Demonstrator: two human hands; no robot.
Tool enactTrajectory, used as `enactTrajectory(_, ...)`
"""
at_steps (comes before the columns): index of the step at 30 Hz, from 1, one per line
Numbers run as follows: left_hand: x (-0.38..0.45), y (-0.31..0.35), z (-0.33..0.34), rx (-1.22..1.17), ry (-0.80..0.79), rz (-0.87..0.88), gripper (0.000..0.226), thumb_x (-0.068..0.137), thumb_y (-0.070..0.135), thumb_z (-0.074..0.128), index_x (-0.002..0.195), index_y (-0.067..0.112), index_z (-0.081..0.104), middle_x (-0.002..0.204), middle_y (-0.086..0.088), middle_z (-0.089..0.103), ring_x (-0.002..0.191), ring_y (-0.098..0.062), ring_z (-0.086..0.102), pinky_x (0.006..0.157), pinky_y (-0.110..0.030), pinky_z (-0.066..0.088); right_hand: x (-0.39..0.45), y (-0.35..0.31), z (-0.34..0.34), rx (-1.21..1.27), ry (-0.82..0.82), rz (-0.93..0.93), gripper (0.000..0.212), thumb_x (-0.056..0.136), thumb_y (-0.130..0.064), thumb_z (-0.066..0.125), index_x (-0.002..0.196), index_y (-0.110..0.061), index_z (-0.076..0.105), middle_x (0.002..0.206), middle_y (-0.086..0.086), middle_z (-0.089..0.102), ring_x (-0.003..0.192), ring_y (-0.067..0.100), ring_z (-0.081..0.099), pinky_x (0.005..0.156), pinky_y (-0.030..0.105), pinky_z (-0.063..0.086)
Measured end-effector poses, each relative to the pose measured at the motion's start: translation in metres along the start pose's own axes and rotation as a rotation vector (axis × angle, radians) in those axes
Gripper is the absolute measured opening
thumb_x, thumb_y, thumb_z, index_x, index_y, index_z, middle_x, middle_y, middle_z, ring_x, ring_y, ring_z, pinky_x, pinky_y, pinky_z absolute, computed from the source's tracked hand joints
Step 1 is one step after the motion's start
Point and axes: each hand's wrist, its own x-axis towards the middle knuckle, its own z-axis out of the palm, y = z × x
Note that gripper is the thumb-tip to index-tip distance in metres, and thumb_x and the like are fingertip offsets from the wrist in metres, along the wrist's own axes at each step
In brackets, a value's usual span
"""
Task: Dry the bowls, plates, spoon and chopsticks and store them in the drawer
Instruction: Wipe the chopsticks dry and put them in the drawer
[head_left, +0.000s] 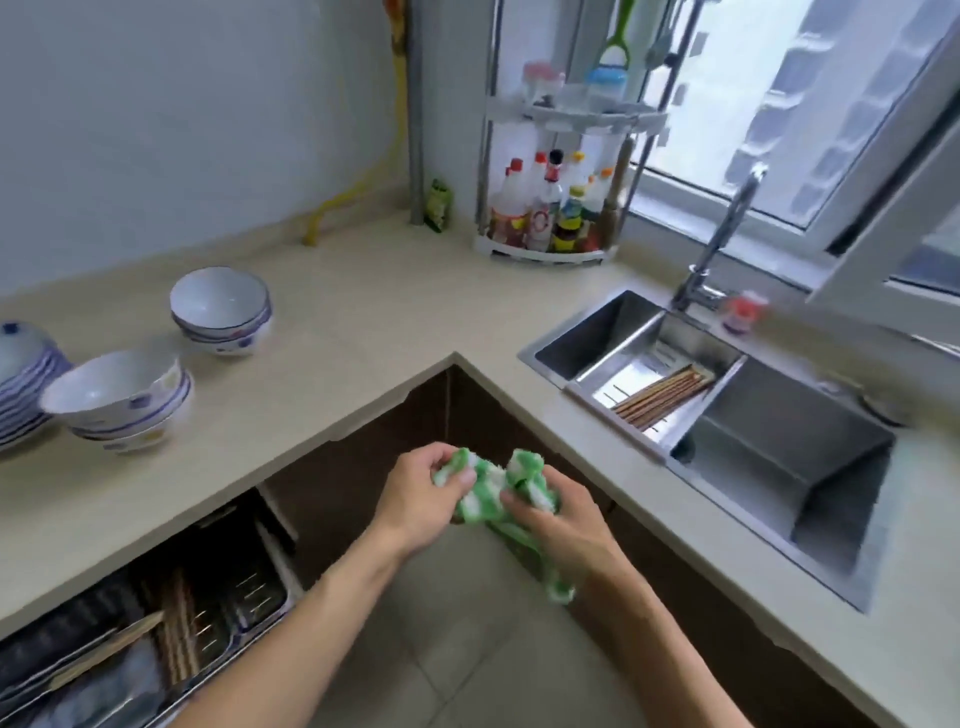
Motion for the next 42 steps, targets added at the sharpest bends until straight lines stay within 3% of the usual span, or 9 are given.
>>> enactTrajectory(7,0.095,0.046,0.145,0.097,-0.252,0.095,0.010,0.089,0.015,0.072,0.098,0.013,0.072,0.091,-0.001,0.073,0.088,-0.024,0.069,0.083,-0.041,0.057,0.038,0.047,-0.130,0.127,0.302,0.156,0.008,0.090,-0.018,0.072,0.097,-0.022,0.071,0.088,-0.004,0.076,0.081,0.008,0.072,0.073,0.025,0.057)
enactTrajectory(11,0.153,0.068,0.209,0.138,-0.425,0.124,0.010,0.090,0.020,0.070,0.100,0.018,0.070,0.093,0.001,0.071,0.088,-0.019,0.069,0.081,-0.044,0.060,0.070,0.062,-0.181,0.202,0.459,0.245,0.008,0.091,-0.005,0.067,0.091,-0.013,0.067,0.073,-0.001,0.070,0.055,0.000,0.064,0.048,0.015,0.045)
enactTrajectory(15,0.214,0.086,0.257,0.219,-0.553,0.125,0.021,0.096,0.039,0.061,0.092,0.019,0.068,0.086,0.004,0.070,0.079,-0.012,0.065,0.073,-0.031,0.054,0.110,0.081,-0.224,0.248,0.621,0.313,0.002,0.094,-0.017,0.067,0.091,-0.017,0.067,0.072,-0.003,0.068,0.056,0.005,0.060,0.050,0.020,0.043)
enactTrajectory(17,0.247,0.092,0.278,0.337,-0.541,0.133,0.025,0.100,0.040,0.053,0.095,0.018,0.066,0.090,0.002,0.069,0.084,-0.016,0.064,0.075,-0.032,0.050,0.129,0.088,-0.242,0.279,0.685,0.352,0.003,0.093,-0.020,0.069,0.091,-0.019,0.067,0.073,-0.004,0.069,0.056,0.005,0.059,0.054,0.024,0.044)
enactTrajectory(20,0.291,0.088,0.308,0.527,-0.509,0.155,0.020,0.099,0.031,0.053,0.109,0.017,0.063,0.106,-0.002,0.069,0.095,-0.019,0.062,0.080,-0.031,0.048,0.151,0.099,-0.261,0.310,0.714,0.408,0.005,0.092,-0.025,0.071,0.094,-0.021,0.069,0.079,0.000,0.073,0.063,0.012,0.061,0.055,0.030,0.046)
enactTrajectory(24,0.319,0.078,0.333,0.715,-0.459,0.188,0.024,0.095,0.011,0.049,0.118,0.012,0.055,0.116,-0.007,0.062,0.103,-0.022,0.057,0.080,-0.032,0.043,0.166,0.113,-0.271,0.339,0.741,0.430,0.010,0.092,-0.031,0.070,0.099,-0.024,0.070,0.083,-0.002,0.075,0.064,0.009,0.062,0.056,0.027,0.046)
enactTrajectory(31,0.339,0.053,0.358,0.869,-0.518,0.026,0.034,0.093,0.035,0.066,0.112,0.010,0.053,0.115,-0.013,0.060,0.107,-0.034,0.059,0.086,-0.040,0.045,0.199,0.137,-0.291,0.404,0.705,0.439,0.013,0.091,-0.030,0.071,0.104,-0.028,0.070,0.088,-0.007,0.076,0.078,0.011,0.070,0.066,0.031,0.053)
enactTrajectory(37,0.339,0.050,0.371,0.929,-0.574,-0.079,0.030,0.095,0.034,0.061,0.093,0.004,0.063,0.107,-0.018,0.069,0.100,-0.036,0.064,0.079,-0.039,0.049,0.216,0.141,-0.305,0.449,0.627,0.419,0.010,0.091,-0.027,0.071,0.101,-0.029,0.069,0.095,-0.007,0.076,0.091,0.012,0.071,0.083,0.036,0.058)
enactTrajectory(42,0.334,0.059,0.362,0.912,-0.523,-0.121,0.025,0.100,0.031,0.051,0.105,0.009,0.062,0.111,-0.017,0.067,0.109,-0.038,0.061,0.088,-0.040,0.048,0.216,0.143,-0.317,0.473,0.587,0.400,0.014,0.093,-0.026,0.069,0.107,-0.026,0.069,0.097,-0.006,0.075,0.091,0.012,0.071,0.075,0.029,0.056)
